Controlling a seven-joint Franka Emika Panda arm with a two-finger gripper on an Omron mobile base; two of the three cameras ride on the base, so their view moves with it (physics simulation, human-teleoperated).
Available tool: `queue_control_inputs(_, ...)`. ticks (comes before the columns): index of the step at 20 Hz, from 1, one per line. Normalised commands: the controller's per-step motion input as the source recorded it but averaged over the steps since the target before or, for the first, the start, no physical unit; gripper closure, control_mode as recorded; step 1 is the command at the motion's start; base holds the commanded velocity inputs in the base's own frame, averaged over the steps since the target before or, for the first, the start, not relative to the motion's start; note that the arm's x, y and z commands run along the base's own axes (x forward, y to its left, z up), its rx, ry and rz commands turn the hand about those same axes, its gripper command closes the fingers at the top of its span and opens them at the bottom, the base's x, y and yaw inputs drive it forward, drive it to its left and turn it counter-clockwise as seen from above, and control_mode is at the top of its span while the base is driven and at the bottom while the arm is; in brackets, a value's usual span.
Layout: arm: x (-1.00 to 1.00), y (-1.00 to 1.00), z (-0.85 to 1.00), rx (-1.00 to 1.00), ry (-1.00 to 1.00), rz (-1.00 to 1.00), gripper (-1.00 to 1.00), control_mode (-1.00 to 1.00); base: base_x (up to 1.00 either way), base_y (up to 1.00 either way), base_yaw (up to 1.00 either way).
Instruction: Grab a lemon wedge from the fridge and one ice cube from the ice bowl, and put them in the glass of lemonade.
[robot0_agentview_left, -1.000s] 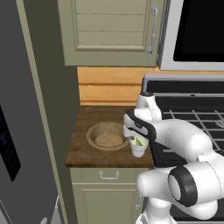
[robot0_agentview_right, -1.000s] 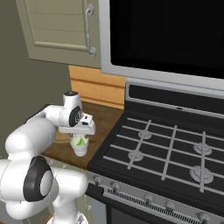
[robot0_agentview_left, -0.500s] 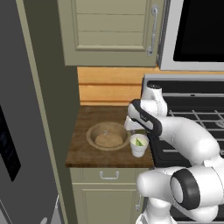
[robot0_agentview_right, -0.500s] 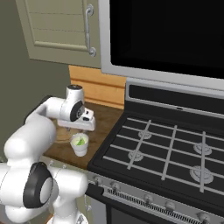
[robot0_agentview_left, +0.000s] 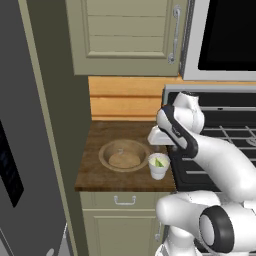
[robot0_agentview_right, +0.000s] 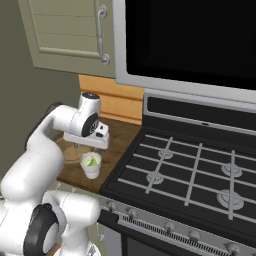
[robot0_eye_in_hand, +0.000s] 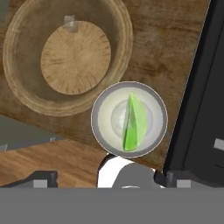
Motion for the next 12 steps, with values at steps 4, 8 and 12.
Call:
queue_control_inputs(4,-0.41,-0.08,0.07,0.04,-0.01,0.0,-1.0,-1.0,0.0,0.0,0.0)
queue_control_inputs(8,-0.32,0.0,0.17,0.04,-0.01,0.0,-1.0,-1.0,0.0,0.0,0.0)
queue_control_inputs(12,-0.21,0.05,0.27,0.01,-0.08,0.0,-1.0,-1.0,0.0,0.0,0.0)
